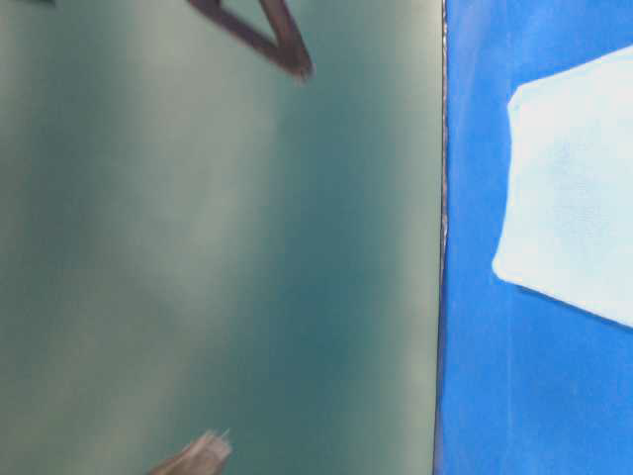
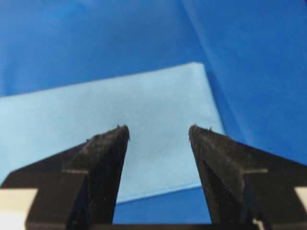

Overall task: Fold the light blue towel.
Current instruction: 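Release the strip and retract both grippers to the sides, then move both grippers to the strip's top corners and pinch them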

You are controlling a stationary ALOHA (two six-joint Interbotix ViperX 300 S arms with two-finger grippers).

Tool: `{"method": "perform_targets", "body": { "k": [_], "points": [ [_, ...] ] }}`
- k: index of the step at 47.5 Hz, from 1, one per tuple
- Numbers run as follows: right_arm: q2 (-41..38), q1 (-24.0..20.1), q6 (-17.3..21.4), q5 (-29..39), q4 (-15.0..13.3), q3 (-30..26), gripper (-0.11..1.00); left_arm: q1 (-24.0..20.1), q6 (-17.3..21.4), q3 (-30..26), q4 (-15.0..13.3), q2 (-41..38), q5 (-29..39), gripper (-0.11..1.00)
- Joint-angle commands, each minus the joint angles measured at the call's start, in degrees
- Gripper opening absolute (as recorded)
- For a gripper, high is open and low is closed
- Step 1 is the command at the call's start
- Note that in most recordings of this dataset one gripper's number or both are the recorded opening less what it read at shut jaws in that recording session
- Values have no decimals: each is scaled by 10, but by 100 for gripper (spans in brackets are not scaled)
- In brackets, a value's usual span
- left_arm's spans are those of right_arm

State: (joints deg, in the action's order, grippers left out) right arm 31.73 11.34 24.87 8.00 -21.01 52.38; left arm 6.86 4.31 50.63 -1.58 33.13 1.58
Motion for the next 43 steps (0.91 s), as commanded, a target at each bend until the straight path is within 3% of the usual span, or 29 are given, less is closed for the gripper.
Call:
{"method": "perform_targets", "body": {
  "k": [1,9,19,43],
  "points": [
    [39,-12,2,-11,1,11,58,-12,9,19,2,46,-25,75],
    [80,-22,2,-50,2,57,58,-33,21,84,2,93,-86,73],
    [89,-22,4,-113,4,109,58,-55,15,150,1,99,-170,73],
    [84,-18,4,-116,18,105,58,-69,12,153,1,89,-189,73]
  ]
}}
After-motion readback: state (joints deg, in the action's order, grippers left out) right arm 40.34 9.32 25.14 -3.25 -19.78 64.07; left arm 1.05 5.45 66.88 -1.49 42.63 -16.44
